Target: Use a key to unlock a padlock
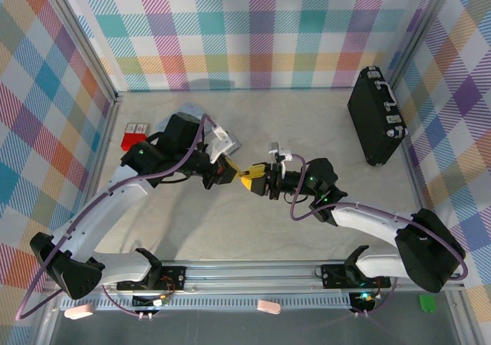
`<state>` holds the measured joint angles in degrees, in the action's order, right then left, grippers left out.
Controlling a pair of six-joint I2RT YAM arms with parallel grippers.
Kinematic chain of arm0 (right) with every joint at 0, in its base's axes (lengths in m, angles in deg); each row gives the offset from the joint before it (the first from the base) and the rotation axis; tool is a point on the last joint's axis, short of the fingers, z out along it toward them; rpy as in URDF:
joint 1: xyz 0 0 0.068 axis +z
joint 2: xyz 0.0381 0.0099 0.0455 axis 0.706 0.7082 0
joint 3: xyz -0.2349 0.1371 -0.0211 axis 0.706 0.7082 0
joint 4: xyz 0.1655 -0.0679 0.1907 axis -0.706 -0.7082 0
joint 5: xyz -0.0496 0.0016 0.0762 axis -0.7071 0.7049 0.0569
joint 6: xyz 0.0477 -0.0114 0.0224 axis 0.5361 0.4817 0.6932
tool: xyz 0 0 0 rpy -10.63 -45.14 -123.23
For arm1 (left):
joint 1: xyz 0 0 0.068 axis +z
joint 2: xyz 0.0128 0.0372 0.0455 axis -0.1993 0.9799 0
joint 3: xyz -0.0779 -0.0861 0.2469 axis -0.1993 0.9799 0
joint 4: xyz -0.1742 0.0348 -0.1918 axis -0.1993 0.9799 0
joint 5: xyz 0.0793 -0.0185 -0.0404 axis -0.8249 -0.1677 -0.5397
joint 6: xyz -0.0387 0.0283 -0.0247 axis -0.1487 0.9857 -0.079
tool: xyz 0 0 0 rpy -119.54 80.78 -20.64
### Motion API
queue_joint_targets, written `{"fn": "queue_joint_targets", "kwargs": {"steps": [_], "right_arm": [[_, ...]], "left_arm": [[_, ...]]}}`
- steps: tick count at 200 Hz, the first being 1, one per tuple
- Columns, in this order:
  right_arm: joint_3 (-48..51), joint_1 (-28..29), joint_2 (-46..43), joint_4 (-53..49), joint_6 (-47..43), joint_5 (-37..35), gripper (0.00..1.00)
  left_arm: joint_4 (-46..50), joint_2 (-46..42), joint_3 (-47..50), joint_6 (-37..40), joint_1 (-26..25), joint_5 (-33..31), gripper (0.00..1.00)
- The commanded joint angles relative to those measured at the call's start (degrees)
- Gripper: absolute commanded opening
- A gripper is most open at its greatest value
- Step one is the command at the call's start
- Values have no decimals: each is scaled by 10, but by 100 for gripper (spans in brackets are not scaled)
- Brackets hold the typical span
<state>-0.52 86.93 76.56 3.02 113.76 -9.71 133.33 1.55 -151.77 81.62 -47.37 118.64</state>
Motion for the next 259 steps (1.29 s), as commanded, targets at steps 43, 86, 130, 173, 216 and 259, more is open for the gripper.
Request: {"fn": "queue_joint_targets", "kwargs": {"steps": [43,86,130,173,216,259], "right_arm": [[-2,0,-1,21,2,11,19],[0,0,5,31,9,15,25],[7,0,2,31,9,-3,30],[9,0,-5,26,8,-8,21],[10,0,-10,19,3,-15,16],[16,0,-16,7,2,-37,6]], "left_arm": [[-23,10,-10,-1,-3,0,0],[-33,7,-8,-7,-3,-2,0],[-37,4,-5,-8,-3,-4,0],[-35,3,-4,-7,-3,-5,0],[-38,0,-4,-8,-3,-14,0],[-59,-2,12,-22,-2,-43,0]]}}
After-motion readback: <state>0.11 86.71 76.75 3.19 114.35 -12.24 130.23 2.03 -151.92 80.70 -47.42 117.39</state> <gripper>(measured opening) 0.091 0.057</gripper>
